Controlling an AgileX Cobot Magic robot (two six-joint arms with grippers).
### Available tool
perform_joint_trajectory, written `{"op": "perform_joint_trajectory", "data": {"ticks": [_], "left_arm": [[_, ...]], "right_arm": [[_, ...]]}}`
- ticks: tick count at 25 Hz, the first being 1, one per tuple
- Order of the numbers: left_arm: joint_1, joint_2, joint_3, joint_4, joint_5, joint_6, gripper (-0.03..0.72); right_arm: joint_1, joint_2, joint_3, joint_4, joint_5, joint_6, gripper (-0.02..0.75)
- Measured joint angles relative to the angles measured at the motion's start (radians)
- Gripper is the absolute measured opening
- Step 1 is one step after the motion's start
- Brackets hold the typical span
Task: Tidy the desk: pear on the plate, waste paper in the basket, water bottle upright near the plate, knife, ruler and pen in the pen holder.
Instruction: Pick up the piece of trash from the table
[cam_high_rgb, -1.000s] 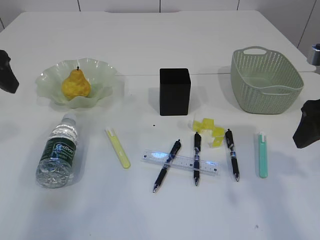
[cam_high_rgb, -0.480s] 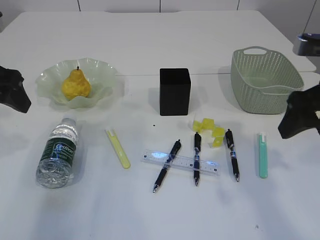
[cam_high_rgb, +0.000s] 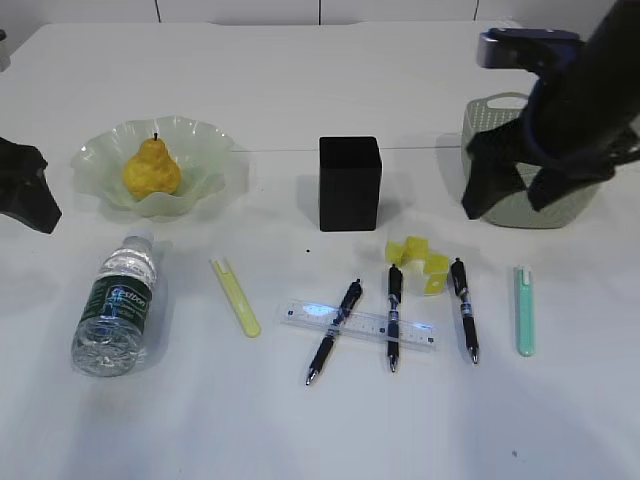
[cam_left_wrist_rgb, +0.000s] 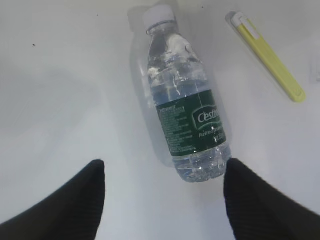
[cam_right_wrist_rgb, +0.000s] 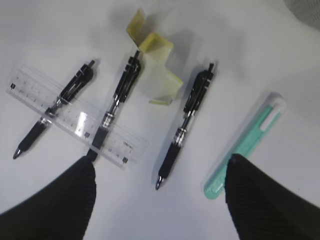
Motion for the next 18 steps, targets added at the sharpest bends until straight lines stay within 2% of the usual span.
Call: {"op": "perform_joint_trajectory", "data": {"ticks": [9,18], "left_arm": [[0.000,0.000,0.000,0.000,0.000,0.000,0.520],[0.000,0.000,0.000,0.000,0.000,0.000,0.520]], "right_arm": [[0.040,0.297,-0.283,-0.067,0.070,0.024,0.592],[0.040,0.428,-0.346,-0.080,0.078,0.030,0.588]]}}
